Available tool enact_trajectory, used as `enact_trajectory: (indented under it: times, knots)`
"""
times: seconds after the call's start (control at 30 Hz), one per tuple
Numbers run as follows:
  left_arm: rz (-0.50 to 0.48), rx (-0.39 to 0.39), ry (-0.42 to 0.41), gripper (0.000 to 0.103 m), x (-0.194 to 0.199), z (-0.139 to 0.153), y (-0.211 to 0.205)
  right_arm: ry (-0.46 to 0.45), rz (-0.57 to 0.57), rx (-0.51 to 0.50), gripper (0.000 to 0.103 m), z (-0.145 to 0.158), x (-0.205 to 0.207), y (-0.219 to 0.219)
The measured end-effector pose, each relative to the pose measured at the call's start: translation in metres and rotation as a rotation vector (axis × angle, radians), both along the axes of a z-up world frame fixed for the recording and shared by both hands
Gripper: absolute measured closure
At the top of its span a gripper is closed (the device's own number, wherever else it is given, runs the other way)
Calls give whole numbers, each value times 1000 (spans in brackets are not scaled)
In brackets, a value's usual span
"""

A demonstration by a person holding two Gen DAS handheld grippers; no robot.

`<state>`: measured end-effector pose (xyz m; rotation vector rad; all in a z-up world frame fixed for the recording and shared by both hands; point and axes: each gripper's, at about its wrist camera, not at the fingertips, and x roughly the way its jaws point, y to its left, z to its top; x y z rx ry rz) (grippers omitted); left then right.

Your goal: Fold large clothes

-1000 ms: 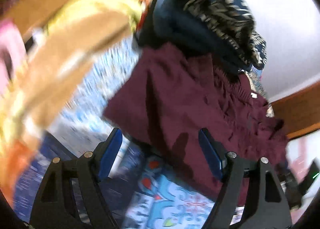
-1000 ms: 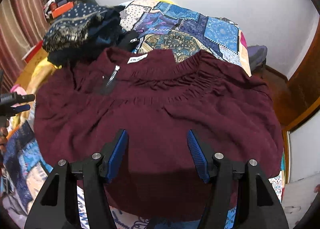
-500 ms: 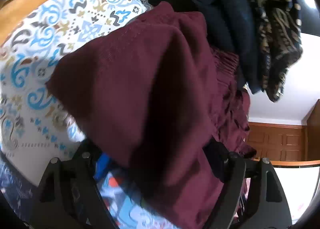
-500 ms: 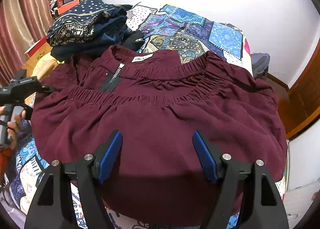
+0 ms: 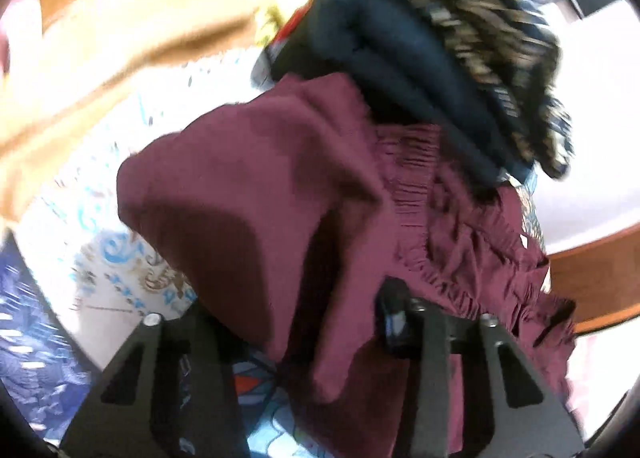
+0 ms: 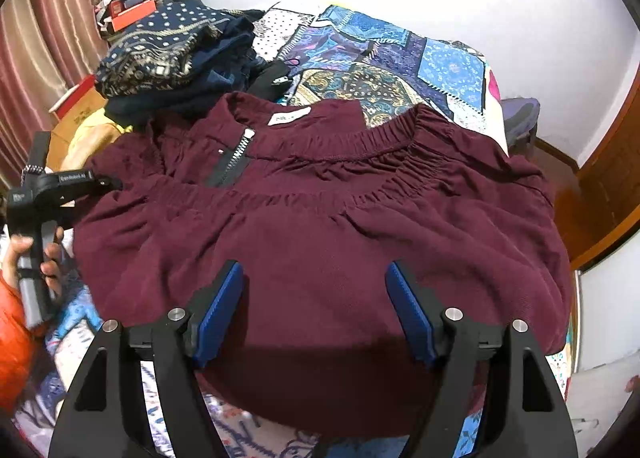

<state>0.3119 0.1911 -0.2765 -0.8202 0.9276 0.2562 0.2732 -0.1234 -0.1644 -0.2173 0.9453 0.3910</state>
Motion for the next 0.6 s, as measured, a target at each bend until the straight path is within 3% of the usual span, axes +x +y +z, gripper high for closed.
enact_trajectory:
  times: [0.07,0.33,0.47,0.6]
  knots:
    - [-25,87,-34,66,-9,23,-11,-5,8,20,32,10,-2,3]
    - [-67,255,-204,69,-49,110,-23,-83,97,48,32,44,-13,40]
    - [-75,333,-273,70,-74,143,-28,-45,180,47,32,31,-16,74]
    - [-53,403,-326,73,-100,174,-24,75,256,35,32,-2,-17,107]
